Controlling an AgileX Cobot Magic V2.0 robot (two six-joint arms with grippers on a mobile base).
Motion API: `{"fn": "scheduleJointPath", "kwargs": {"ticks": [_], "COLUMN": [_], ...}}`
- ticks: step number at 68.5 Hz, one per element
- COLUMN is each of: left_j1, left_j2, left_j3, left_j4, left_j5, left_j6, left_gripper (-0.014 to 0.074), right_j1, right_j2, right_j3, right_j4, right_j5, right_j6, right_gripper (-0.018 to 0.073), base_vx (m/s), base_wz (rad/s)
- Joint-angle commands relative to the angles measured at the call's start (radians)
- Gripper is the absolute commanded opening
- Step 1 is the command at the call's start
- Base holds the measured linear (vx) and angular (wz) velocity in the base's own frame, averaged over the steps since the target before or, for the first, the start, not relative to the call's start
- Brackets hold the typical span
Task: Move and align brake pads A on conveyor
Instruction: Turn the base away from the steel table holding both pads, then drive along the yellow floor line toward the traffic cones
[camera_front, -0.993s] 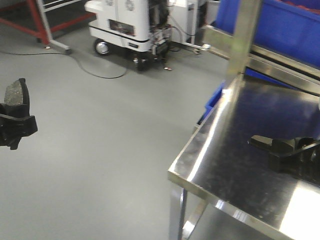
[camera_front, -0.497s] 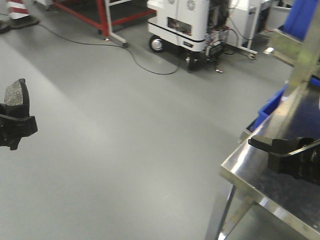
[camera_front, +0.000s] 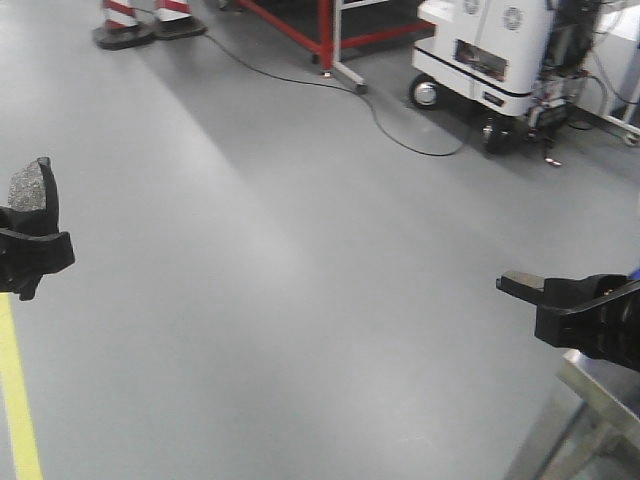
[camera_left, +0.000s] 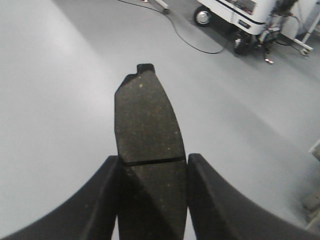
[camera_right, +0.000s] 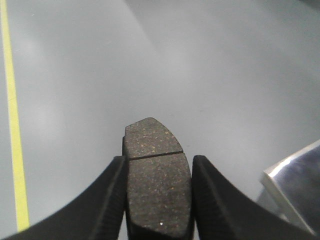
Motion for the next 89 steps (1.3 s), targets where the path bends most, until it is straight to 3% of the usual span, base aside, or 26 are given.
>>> {"fn": "scheduleJointPath", "kwargs": {"ticks": [1,89], "left_j1": [-0.004,-0.004], "left_j2": [-0.012,-0.012], "left_j3": [-0.032,-0.032], "left_j4": [0.035,0.035], "left_j5": [-0.065,-0.065], "left_j6": [-0.004,-0.004], "left_gripper": [0.0129,0.0129], "right_j1": [-0.003,-0.003], "right_j2": [-0.011,-0.011], "right_j3": [-0.029,-0.029], "right_j4": [-0.032,-0.032], "right_j5": [-0.077,-0.076], "right_j6": [-0.003,-0.003], "right_gripper": [0.0077,0.0077], "base_vx": [0.02,0.18], "base_wz": [0.43,0.33]}}
